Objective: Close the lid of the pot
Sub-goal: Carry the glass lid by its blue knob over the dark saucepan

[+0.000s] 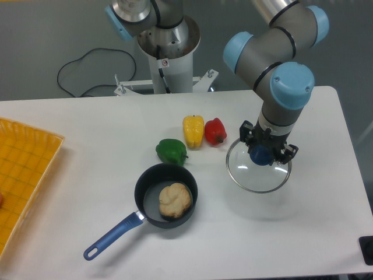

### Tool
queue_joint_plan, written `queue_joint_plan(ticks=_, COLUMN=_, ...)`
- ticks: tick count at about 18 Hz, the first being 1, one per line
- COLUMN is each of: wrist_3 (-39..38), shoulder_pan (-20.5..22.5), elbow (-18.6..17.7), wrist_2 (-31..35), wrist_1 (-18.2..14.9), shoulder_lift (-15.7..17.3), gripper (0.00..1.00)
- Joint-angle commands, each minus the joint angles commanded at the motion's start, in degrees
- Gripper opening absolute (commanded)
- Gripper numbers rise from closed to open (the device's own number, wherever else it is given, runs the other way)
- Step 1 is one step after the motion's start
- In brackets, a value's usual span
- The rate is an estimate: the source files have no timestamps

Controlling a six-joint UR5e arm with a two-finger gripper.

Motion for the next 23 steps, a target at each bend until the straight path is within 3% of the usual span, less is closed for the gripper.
queue_joint_plan(ticks=5, wrist_3=-0.52, shoulder_pan=-0.87, elbow=-0.17, wrist_2=-0.09, wrist_1=0.00, shoulder_lift=0.09, gripper=0.46)
queue_joint_plan(ticks=23, wrist_3=-12.21, shoulder_pan=-14.85, elbow=-3.34, wrist_2=-2.81, wrist_1=1.75, shoulder_lift=0.97, gripper=0.45)
